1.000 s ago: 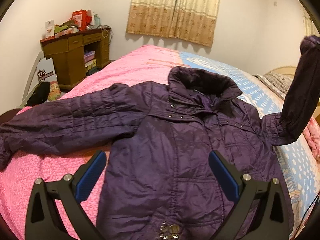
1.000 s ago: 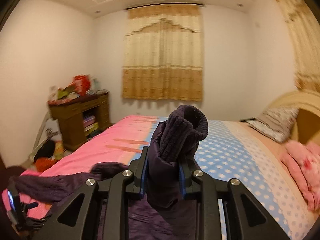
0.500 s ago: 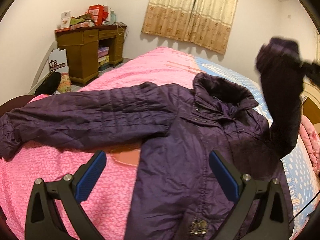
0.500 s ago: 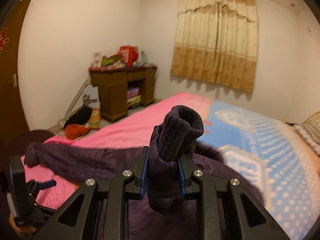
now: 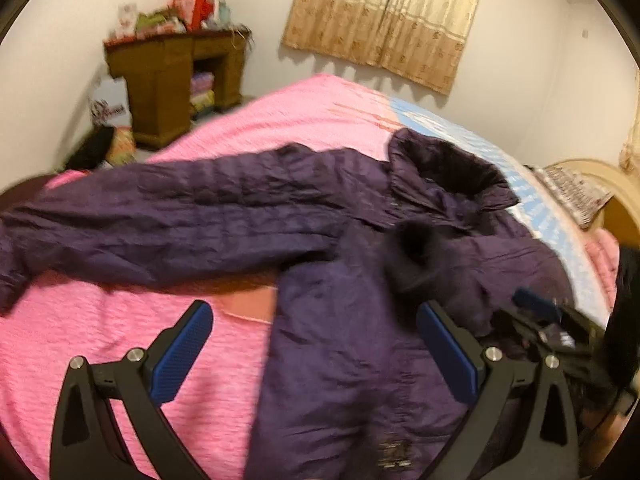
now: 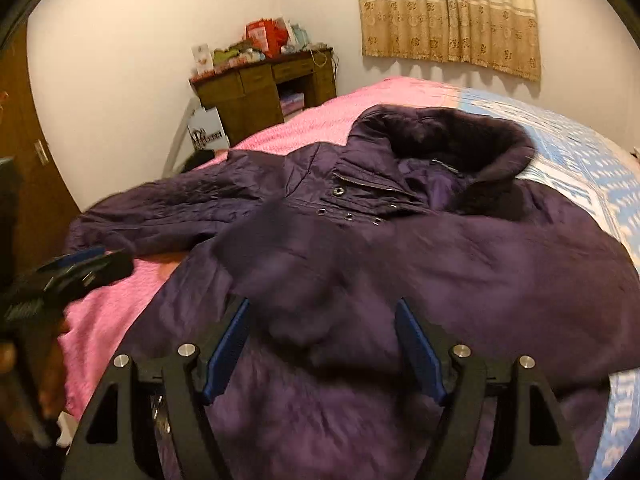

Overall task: Fold large clothes
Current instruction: 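Lift the sleeve with the right gripper and carry it across the jacket body, then lay the sleeve on the jacket front and open the right gripper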

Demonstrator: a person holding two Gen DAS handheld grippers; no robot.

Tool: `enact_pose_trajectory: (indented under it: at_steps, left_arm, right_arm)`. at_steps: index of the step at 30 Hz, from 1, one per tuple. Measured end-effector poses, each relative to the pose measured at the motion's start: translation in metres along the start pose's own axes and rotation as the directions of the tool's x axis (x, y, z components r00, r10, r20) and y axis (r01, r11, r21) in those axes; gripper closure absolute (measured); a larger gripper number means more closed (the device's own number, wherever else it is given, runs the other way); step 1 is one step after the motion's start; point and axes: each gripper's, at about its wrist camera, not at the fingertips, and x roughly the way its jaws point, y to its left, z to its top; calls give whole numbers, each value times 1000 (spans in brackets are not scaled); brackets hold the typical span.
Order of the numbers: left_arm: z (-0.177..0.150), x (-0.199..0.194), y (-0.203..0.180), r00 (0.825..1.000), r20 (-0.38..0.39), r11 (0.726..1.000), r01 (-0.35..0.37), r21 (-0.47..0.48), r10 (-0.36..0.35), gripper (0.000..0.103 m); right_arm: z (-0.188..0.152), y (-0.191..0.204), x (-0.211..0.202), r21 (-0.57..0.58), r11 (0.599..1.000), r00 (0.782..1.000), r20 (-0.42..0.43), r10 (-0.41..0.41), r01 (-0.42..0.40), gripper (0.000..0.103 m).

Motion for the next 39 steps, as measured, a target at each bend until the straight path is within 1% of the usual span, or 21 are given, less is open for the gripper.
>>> enact_pose_trajectory:
  at_steps: [5,7,9,10,12,15,16,18,19,20,21,22,23,25,27,29,30,33,34,38,39]
  left_arm:
    - [6,14,-35,992,-52,993,119,12,-118,0]
    - [8,27,-47,993,-47,993,107,41,-105,6]
    - [9,44,-55,997,-67,996,48,79,-42,16]
    - [9,50,-57,996,-76,995,55,79,-49,24]
    - [8,61,-59,993,-102,994,76,75,-68,30]
    - [8,65,-67,994,-90,993,76,94,-68,34]
    - [8,66,-70,993,-95,991,85,99,-75,40]
    - [10,68,-74,989,-104,989,111,95,-101,43]
    - [10,67,-76,988,-102,988,121,92,-112,50]
    - [11,66,-78,988,-100,987,126,98,-116,56]
    - [12,64,-81,988,-93,985,130,112,-120,78]
    - [13,59,-83,988,-81,983,138,124,-129,91]
    - [14,53,-84,987,-75,981,150,126,-141,91]
    - [14,33,-84,983,-31,974,182,132,-179,96]
    - [11,26,-87,989,11,974,145,173,-150,97]
    - [7,31,-88,987,-6,970,157,184,-158,97]
    - [4,41,-88,990,-29,973,141,181,-138,97]
    - [-8,64,-85,990,-99,976,114,183,-97,97]
    - [-11,69,-82,986,-130,978,127,167,-105,97]
    - [-8,57,-65,984,-108,985,151,79,-143,95]
    - [-6,51,-60,982,-95,984,171,48,-166,85]
  right_arm:
    - [-28,-42,-47,85,994,994,81,-77,70,29]
    - [-34,-60,-60,117,984,986,83,-141,131,29]
    - [-36,-87,-69,198,961,975,71,-212,195,29]
    - [-40,-106,-74,276,944,976,64,-207,182,29]
    - [-48,-141,-80,428,895,985,52,-166,128,29]
    - [-57,-178,-81,549,829,984,57,-169,110,29]
    - [-59,-192,-78,594,803,987,86,-132,56,29]
    - [-62,-211,-68,672,739,991,124,-55,-43,29]
    - [-64,-222,-62,711,692,985,170,6,-127,34]
    - [-66,-232,-56,743,636,972,230,49,-208,68]
    - [-67,-240,-53,766,604,968,248,40,-221,96]
    - [-68,-244,-55,775,592,965,260,19,-220,96]
    - [-67,-245,-60,769,594,959,285,11,-235,98]
    - [-60,-235,-75,731,647,953,303,-21,-218,98]
    - [-63,-228,-88,719,673,956,286,-57,-175,99]
    - [-78,-234,-89,737,669,971,218,-102,-96,99]
    - [-86,-241,-83,755,652,977,184,-112,-67,99]
    - [-108,-260,-62,790,612,990,116,-83,-41,99]
    - [-110,-260,-59,790,612,990,110,-85,-35,99]
    - [-97,-248,-62,715,698,988,129,-80,-37,95]
    - [-94,-246,-63,705,709,989,121,-86,-25,95]
